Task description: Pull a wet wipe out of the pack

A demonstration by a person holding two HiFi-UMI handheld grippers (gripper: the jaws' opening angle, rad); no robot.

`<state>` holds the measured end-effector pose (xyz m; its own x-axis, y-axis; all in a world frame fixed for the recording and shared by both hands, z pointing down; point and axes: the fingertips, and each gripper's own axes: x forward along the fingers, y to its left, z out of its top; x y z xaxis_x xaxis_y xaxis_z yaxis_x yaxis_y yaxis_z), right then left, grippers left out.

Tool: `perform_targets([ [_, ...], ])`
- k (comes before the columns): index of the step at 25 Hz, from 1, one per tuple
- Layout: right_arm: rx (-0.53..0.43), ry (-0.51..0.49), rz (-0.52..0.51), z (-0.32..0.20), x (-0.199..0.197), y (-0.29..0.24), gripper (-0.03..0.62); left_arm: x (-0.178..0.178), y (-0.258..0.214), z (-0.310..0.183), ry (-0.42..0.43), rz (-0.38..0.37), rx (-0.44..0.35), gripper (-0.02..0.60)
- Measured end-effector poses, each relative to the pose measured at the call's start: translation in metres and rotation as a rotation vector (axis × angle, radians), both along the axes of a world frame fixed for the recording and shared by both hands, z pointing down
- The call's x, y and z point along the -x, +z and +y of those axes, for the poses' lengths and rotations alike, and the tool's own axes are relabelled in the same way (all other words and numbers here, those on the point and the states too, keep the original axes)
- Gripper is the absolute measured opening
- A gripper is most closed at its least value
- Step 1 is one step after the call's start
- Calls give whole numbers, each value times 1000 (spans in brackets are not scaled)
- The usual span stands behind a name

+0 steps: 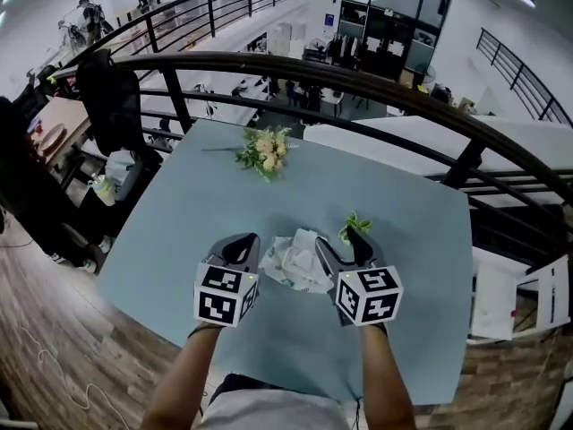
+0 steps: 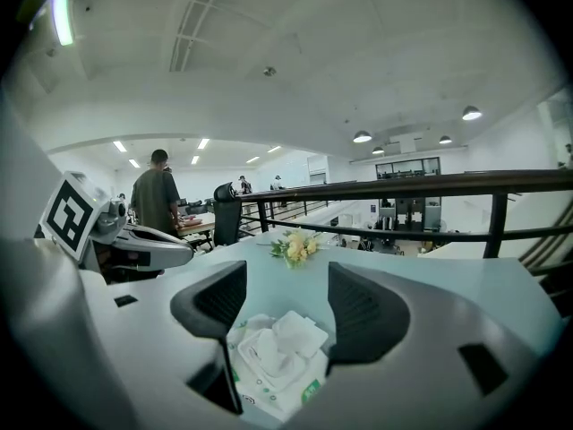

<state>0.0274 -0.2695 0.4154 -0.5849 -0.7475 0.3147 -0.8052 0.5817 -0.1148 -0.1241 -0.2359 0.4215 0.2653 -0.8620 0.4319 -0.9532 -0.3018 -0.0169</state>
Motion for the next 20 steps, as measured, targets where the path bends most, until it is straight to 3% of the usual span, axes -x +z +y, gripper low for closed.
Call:
perform_targets([
  [12,49,138,56,0,6,18,275,-6,21,-34,206,30,31,-6],
  [20,87,190,87,4,12,33,275,-13,34,-39,291,44,55,-6],
])
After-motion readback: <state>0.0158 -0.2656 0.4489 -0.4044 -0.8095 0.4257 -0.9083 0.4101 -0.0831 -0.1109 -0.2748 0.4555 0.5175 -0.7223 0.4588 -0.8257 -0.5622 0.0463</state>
